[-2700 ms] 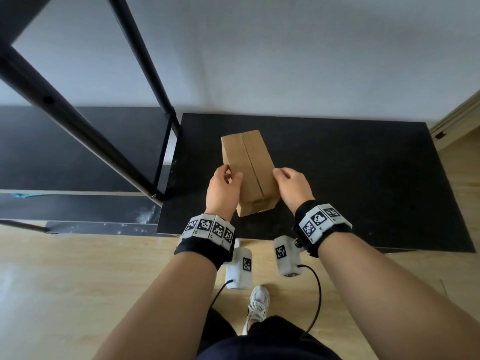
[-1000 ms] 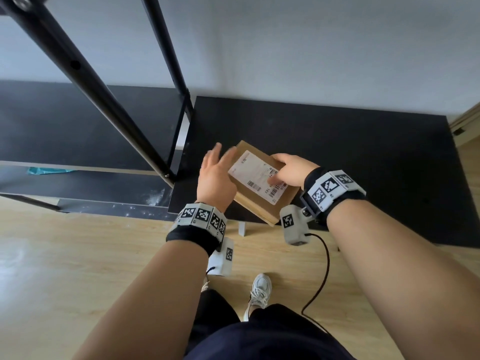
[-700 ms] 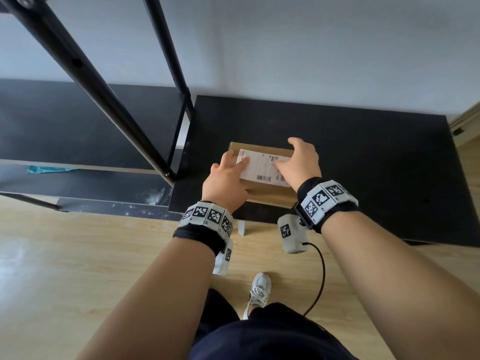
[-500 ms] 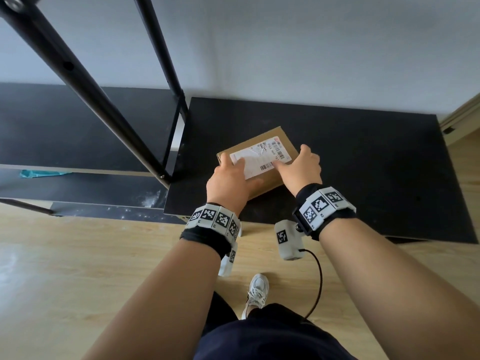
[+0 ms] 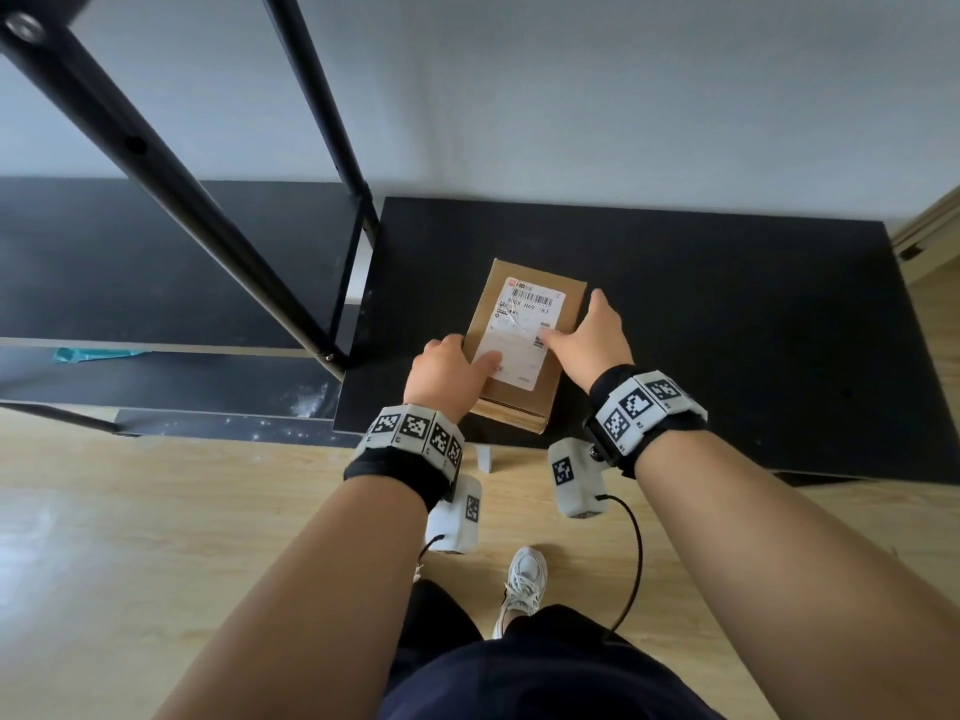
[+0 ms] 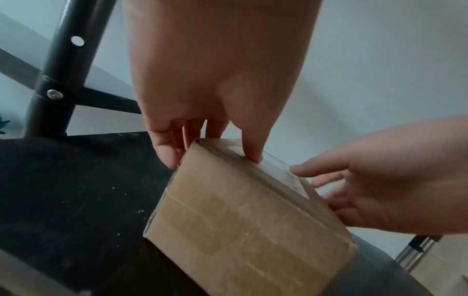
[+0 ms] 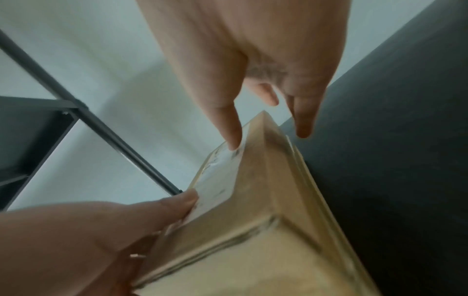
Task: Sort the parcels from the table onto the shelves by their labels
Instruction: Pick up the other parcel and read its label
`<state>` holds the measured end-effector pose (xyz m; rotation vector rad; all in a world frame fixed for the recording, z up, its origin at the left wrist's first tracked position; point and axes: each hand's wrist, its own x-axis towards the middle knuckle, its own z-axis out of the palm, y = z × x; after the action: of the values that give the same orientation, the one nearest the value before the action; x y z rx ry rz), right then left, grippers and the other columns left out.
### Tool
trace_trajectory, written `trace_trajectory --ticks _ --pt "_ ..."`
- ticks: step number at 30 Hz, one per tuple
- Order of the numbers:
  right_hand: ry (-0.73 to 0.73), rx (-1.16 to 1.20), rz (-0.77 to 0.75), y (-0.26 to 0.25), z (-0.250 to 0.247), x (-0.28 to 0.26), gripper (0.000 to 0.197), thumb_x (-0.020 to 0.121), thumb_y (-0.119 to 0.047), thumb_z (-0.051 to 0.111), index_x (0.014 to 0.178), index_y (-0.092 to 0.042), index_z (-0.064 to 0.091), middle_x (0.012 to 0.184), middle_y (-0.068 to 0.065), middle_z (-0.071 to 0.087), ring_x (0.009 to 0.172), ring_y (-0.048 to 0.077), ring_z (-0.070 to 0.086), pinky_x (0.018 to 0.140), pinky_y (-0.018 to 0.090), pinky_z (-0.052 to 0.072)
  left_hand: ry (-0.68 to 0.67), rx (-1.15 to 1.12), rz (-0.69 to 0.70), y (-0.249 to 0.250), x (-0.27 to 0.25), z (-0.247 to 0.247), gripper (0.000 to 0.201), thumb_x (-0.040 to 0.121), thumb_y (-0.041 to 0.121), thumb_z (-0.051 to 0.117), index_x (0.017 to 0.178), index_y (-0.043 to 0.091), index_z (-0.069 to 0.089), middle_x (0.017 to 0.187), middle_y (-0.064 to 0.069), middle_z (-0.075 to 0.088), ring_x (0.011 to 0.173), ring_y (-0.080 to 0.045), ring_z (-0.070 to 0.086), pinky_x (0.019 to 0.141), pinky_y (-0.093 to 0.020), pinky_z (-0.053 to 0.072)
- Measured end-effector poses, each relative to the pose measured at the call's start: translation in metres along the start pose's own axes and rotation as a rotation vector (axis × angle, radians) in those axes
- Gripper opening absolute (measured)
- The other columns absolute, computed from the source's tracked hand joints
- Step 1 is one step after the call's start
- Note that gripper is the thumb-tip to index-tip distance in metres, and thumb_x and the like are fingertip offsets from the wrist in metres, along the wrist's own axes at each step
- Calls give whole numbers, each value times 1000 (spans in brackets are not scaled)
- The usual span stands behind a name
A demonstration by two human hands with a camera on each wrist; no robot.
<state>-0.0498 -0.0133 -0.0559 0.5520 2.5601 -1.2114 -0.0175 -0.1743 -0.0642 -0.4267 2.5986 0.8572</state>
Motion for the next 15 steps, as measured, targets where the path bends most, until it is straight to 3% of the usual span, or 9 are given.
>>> trace_trajectory --ticks 3,6,10,13,15 --pt "-133 -8 124 6 4 -7 60 93 -39 62 140 -6 43 135 12 59 116 29 62 82 33 49 -41 -85 -57 -1 -2 5 62 97 52 50 144 12 49 134 -10 55 115 -27 61 95 -40 54" --pt "-228 -28 88 10 5 -13 50 97 -43 50 132 -7 55 126 9 65 109 25 64 91 40 53 -62 -235 -96 1 -5 4 57 100 47 46 144 11 49 133 -9 60 115 -26 62 96 -39 52" --pt "-191 63 8 5 -7 -18 45 99 -36 46 137 -14 54 130 5 65 108 21 63 91 36 52 -19 -449 -113 5 -9 -2 49 102 40 46 143 12 47 129 -5 64 112 -21 62 92 -34 51" --pt "-151 138 -57 -4 -19 -20 43 100 -33 46 138 -16 54 129 2 64 108 18 62 90 34 51 28 -626 -119 10 -9 -13 47 100 40 53 139 14 50 120 -1 65 100 -14 64 80 -27 52" --pt "-131 200 -95 -11 -27 -21 42 98 -30 47 138 -17 55 127 0 65 112 19 63 94 36 52 43 -727 -111 13 -8 -22 46 97 39 59 135 15 54 117 -1 67 97 -12 66 80 -27 57"
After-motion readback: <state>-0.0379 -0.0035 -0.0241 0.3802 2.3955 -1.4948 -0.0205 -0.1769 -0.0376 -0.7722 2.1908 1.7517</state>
